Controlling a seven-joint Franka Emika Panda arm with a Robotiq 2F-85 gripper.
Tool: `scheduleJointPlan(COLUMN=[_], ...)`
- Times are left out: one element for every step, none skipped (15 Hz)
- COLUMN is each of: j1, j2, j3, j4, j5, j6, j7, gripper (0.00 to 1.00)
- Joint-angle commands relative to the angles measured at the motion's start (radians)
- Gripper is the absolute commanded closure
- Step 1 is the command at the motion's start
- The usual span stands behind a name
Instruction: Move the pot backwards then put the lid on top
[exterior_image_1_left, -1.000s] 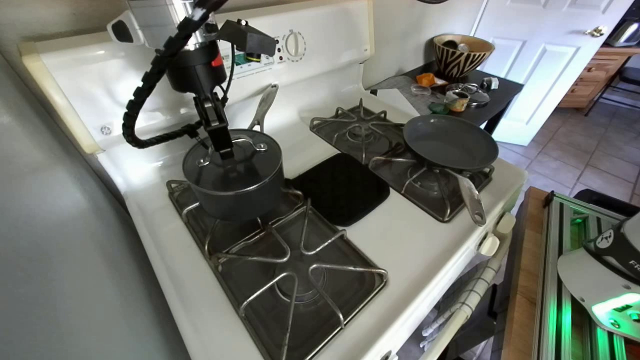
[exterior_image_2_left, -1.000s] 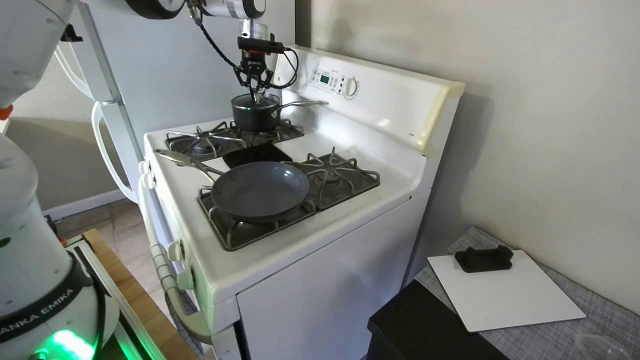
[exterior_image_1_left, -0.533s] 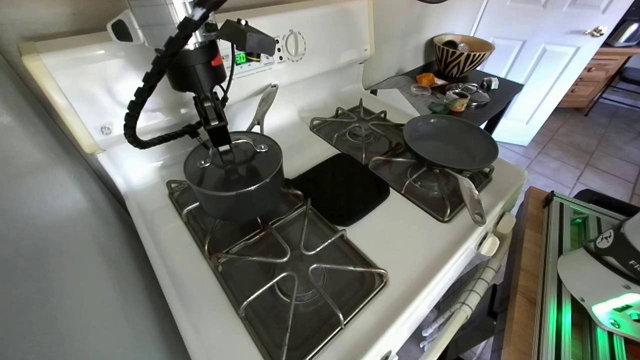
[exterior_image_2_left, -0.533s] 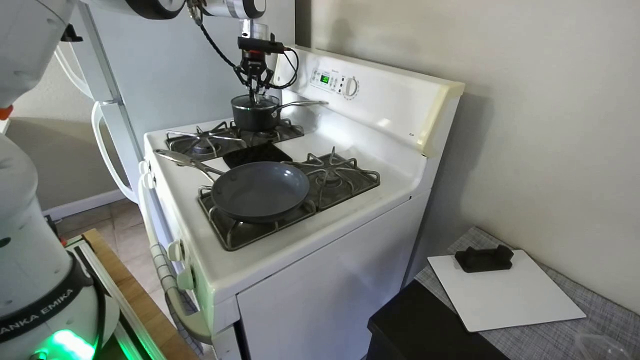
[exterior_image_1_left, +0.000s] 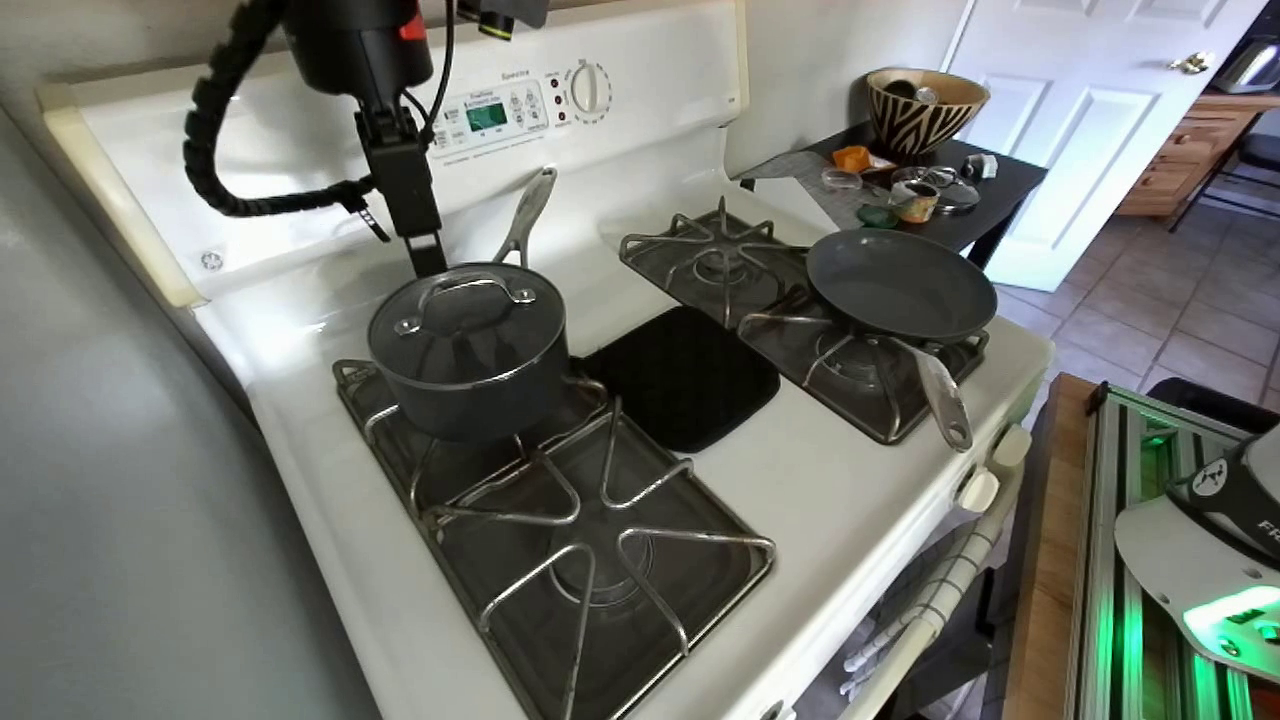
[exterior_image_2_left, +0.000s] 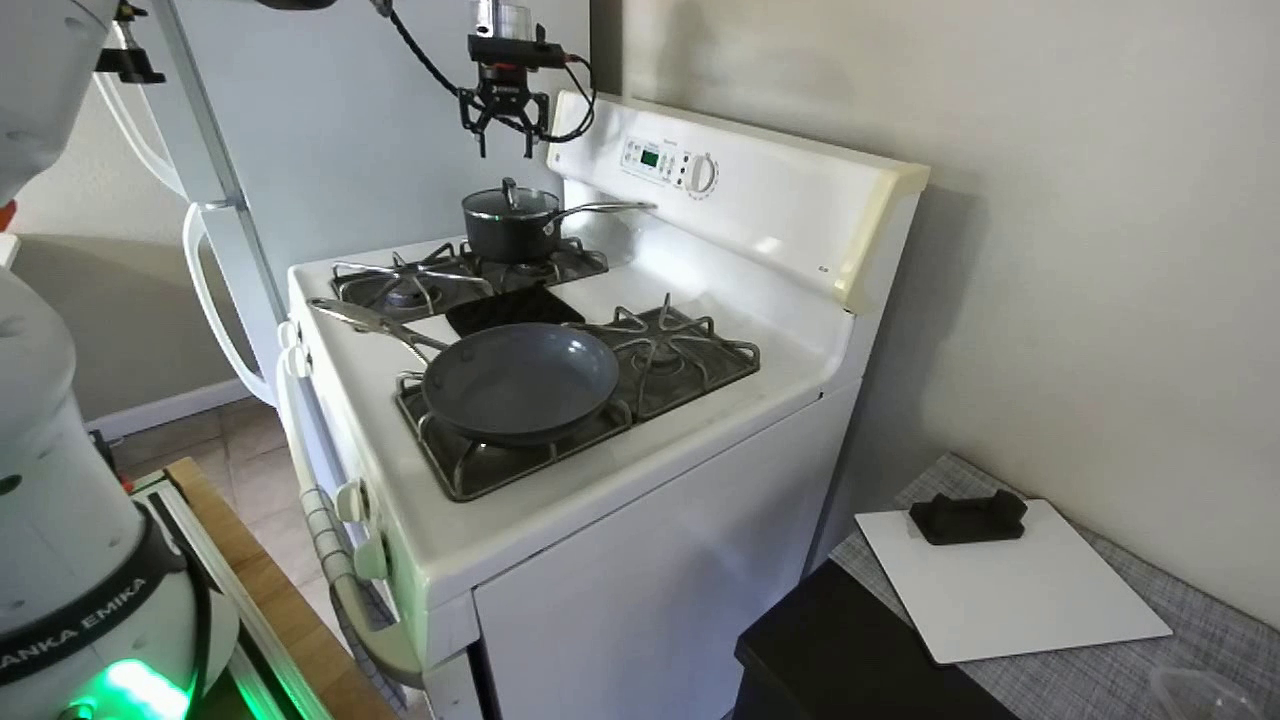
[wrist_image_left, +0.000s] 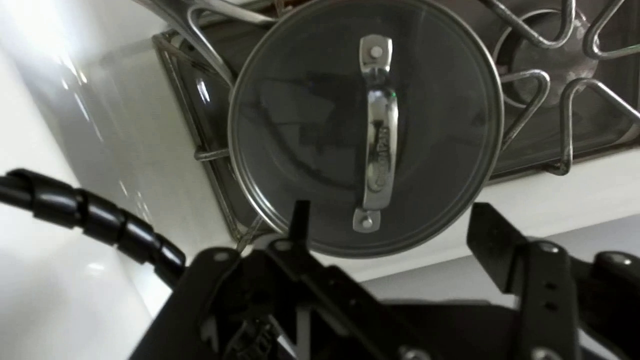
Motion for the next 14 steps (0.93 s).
scheduleJointPlan(j1=[-0.009, -0.008, -0.009, -0.014, -0.016, -0.017, -0.019, -0.023, -0.026, -0.030, -0.032, -0.036, -0.051, -0.060], j2=[-0.116, -0.152, -0.182, -0.212, -0.243, -0.275, -0.306, -0.333, -0.364, -0.390, -0.420, -0.444, -0.468, -0.495], j3=[0.000, -0.003, -0.006, -0.007, -0.008, -0.014, -0.016, -0.020, -0.024, -0.027, -0.031, -0.034, -0.023, -0.022], j4=[-0.111, -0.143, -0.172, -0.206, -0.238, -0.279, -0.318, -0.357, -0.402, -0.443, -0.490, -0.532, -0.572, -0.621], j5=[0.004, 0.002, 0.000, 0.008, 0.010, 0.006, 0.003, 0.004, 0.002, 0.005, 0.005, 0.005, 0.014, 0.027], j6=[0.039, 0.054, 0.065, 0.092, 0.101, 0.132, 0.152, 0.178, 0.206, 0.231, 0.262, 0.293, 0.333, 0.388], j7=[0.029, 0.047, 0.067, 0.089, 0.113, 0.146, 0.169, 0.191, 0.215, 0.230, 0.251, 0.270, 0.276, 0.281], gripper=[0.00, 0.00, 0.00, 0.00, 0.00, 0.00, 0.00, 0.00, 0.00, 0.00, 0.00, 0.00, 0.00, 0.00])
